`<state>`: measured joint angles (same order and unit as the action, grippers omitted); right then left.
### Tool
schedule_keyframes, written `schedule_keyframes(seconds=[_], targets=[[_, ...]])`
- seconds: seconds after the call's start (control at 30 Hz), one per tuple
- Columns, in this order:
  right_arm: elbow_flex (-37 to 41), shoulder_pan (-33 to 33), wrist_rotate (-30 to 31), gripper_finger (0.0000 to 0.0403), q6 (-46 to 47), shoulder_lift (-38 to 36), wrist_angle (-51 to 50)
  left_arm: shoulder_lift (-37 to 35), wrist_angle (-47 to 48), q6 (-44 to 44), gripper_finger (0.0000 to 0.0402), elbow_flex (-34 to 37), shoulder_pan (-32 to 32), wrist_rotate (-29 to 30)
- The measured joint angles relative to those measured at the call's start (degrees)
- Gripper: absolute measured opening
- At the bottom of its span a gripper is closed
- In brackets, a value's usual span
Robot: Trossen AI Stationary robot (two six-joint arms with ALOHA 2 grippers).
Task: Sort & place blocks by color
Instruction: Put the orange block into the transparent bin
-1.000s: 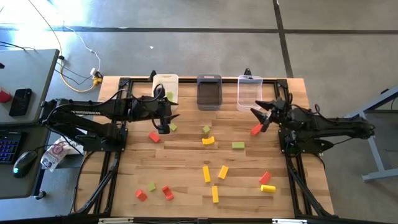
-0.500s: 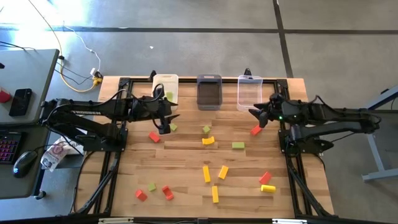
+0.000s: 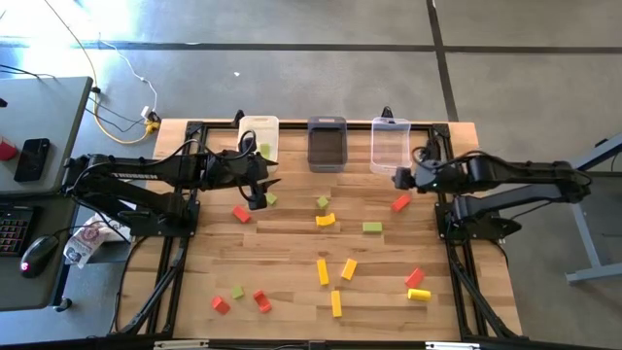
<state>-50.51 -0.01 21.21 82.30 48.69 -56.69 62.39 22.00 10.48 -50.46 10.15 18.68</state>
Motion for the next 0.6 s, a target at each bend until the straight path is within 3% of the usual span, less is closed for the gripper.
schedule_keyframes(seconds=[0.33,0.6], targets=[[0.75,0.0,-8.04,0.0232,12.73,6.74,-3.43,0.0,0.04,0.16,0.0195,0.0,0.0,0.0],[0.75,0.0,-10.4,0.0232,16.91,12.6,-4.36,0.0,1.89,0.18,0.0195,0.0,0.0,0.0]])
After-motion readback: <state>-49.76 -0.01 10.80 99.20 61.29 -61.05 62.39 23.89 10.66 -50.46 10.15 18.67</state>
